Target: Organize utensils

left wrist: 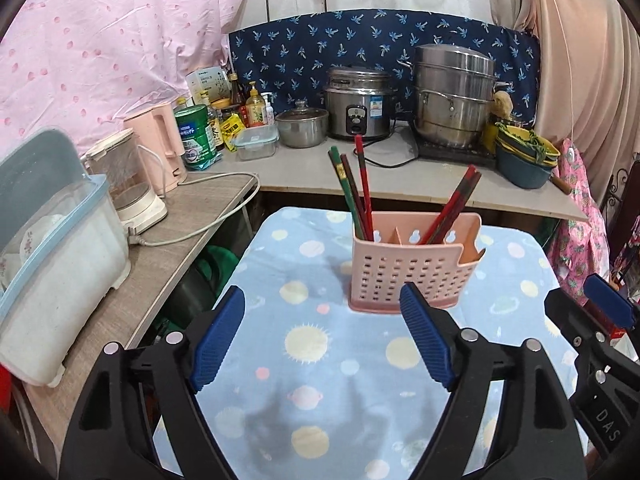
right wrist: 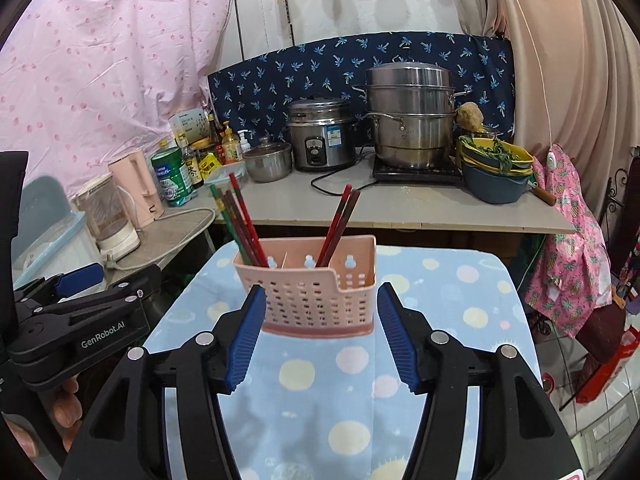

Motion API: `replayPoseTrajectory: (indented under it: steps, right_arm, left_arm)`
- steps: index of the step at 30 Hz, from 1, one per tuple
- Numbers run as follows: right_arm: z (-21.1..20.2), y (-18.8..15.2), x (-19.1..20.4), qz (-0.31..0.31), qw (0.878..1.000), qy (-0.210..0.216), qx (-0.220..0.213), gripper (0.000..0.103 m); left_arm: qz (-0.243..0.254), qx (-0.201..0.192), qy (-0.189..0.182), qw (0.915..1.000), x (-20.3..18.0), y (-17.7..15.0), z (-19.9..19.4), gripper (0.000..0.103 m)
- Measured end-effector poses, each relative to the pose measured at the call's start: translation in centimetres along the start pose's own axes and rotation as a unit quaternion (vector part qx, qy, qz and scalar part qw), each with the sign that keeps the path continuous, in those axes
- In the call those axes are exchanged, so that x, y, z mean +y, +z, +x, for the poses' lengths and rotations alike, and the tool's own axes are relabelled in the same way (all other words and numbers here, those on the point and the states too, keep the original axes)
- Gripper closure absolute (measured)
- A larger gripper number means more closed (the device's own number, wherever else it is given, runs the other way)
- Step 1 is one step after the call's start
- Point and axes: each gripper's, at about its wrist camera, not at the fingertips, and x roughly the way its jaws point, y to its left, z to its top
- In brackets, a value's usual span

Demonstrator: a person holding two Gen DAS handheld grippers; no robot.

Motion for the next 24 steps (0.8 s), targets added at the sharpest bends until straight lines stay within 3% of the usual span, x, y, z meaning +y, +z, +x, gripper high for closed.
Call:
replayPoseTrajectory:
  steps: [13,24]
  right_arm:
    - [-2.2,-4.7,1.0,-0.005,0.999,-0.014,0.029,0.043]
    - [-2.0,-7.5,0.9,-0.004,0.998,-0.022,0.052,0.039]
  left_arm:
    - [-0.001,0.037,-0.009,0.9993,0.4,-5.3,-1.2,0.023]
    - [0.006,0.062,-0.010,0.9980,-0.1,-7.8,-0.8,0.021]
